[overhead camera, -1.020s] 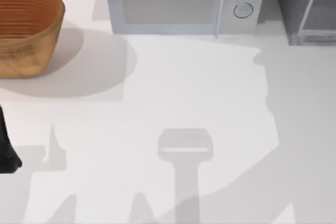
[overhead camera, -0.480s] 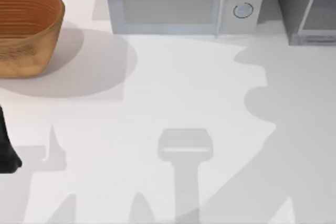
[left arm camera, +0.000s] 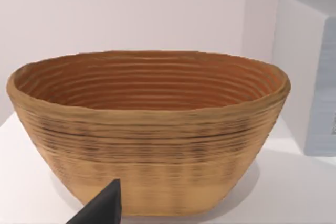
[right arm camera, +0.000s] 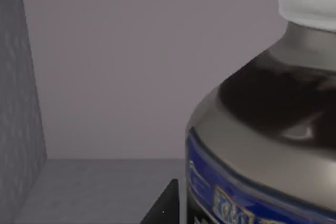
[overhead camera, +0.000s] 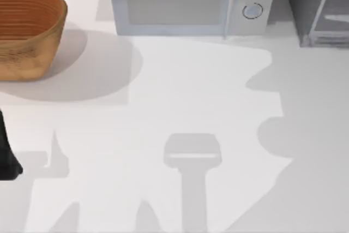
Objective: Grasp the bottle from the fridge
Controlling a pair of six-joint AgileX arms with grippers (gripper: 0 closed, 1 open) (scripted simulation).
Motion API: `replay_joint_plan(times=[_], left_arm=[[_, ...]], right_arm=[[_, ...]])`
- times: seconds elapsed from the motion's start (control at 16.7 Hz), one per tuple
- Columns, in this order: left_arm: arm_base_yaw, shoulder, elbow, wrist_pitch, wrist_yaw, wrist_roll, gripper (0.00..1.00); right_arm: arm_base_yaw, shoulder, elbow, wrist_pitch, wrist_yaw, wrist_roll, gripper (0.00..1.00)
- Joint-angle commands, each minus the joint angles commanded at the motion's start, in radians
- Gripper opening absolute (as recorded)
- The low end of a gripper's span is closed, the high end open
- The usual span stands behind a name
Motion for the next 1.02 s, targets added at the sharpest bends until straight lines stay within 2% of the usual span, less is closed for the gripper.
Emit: replay_joint_plan(times=[0.3, 0.72, 1.02], left_arm=[[0.000, 0.000, 0.000, 0.000, 0.000, 0.000, 1.00], [0.000, 0.000, 0.000, 0.000, 0.000, 0.000, 1.00], [0.000, 0.000, 0.000, 0.000, 0.000, 0.000, 1.00]], right_arm=[[-0.031, -0.136, -0.210, 0.068, -0.037, -0.001, 0.00], [-0.027, -0.153, -0.225, 0.068, -0.038, 0.001, 0.00], [0.011, -0.338, -0.296, -0.028, -0.006, -0.004, 0.00]])
